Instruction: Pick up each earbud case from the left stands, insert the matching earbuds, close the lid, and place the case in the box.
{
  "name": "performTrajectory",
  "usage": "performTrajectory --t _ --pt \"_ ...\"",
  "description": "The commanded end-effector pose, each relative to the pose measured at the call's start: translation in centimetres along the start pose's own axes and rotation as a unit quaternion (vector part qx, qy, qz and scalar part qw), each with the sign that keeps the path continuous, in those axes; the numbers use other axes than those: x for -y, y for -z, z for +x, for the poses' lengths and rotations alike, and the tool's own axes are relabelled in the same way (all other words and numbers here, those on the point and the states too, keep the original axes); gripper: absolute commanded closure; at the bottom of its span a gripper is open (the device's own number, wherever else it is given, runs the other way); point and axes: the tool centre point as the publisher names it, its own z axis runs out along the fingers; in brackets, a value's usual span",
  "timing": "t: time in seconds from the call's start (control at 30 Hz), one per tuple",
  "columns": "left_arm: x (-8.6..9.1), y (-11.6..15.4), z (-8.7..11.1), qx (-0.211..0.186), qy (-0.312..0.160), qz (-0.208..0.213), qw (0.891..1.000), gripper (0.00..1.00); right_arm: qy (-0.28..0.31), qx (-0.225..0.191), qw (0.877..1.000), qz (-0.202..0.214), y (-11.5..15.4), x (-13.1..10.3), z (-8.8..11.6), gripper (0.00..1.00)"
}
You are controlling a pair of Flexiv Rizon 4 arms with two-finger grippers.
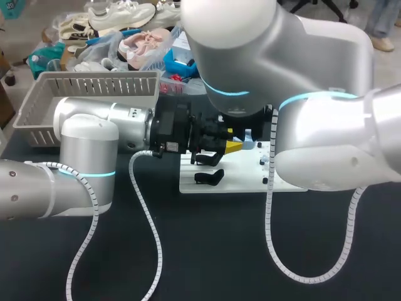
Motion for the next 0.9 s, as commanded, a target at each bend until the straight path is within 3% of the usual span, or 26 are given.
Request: performTrajectory --t 0.03,0.9 --pt "0.0 0.0 0.0 0.001 0.000 0.000 1.000 1.00 0.001 -0.002 1.000 0.002 -0.8 -0.4 -0.3 1.00" --pt "0.0 0.0 0.0 0.001 0.000 0.000 1.000 1.00 -0.002 0.011 1.000 0.002 -2.5 0.0 -1.4 1.00"
